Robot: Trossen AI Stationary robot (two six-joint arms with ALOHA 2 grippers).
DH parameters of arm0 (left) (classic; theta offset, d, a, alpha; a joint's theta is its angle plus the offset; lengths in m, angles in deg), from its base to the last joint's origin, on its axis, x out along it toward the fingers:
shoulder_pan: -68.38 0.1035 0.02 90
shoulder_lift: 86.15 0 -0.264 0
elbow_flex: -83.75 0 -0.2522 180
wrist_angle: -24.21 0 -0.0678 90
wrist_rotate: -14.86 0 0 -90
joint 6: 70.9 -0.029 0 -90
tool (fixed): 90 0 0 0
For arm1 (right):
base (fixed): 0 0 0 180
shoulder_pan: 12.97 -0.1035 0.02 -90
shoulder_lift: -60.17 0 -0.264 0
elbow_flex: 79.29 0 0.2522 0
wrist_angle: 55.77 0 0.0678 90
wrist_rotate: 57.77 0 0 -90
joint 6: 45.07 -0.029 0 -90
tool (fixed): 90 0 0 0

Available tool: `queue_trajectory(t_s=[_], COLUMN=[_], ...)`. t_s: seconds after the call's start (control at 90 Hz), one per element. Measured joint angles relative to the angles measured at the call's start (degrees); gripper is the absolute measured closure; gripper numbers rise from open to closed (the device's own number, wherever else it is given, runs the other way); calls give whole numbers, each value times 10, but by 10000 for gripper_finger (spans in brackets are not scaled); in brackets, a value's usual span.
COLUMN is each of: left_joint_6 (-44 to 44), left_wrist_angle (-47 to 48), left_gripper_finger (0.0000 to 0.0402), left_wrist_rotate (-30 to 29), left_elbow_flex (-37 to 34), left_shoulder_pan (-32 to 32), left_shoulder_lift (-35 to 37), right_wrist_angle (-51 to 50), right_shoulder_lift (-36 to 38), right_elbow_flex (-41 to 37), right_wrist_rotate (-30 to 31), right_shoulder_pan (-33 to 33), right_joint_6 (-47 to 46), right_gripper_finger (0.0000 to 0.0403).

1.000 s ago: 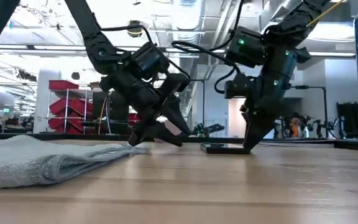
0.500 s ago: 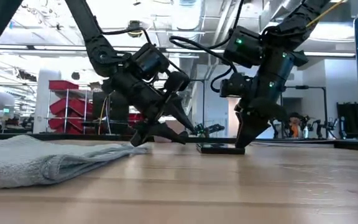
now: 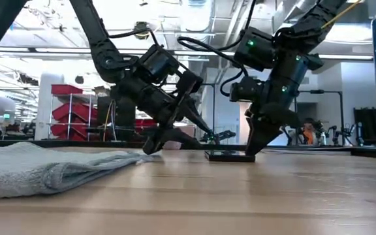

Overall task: Apply microfiber cloth
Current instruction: Spray the back of the cellphone with the cleaning bottle

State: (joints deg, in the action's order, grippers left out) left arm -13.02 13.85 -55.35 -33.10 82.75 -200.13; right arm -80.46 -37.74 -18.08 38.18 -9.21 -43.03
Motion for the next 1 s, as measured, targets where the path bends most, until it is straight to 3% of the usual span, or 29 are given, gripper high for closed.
queue_trajectory(t_s=[0.289, 1.0], left_joint_6=[-50, -56], left_wrist_angle=[122, 100], left_gripper_finger=[267, 267], left_wrist_rotate=[-25, -51], left_elbow_flex=[0, -2], left_shoulder_pan=[7, -8], left_shoulder_lift=[26, 25], right_wrist_angle=[9, 40], right_shoulder_lift=[0, 1], right_elbow_flex=[0, -17], right_wrist_rotate=[0, -17], right_shoulder_pan=[0, 0], right_joint_6=[-6, -25], right_gripper_finger=[403, 403])
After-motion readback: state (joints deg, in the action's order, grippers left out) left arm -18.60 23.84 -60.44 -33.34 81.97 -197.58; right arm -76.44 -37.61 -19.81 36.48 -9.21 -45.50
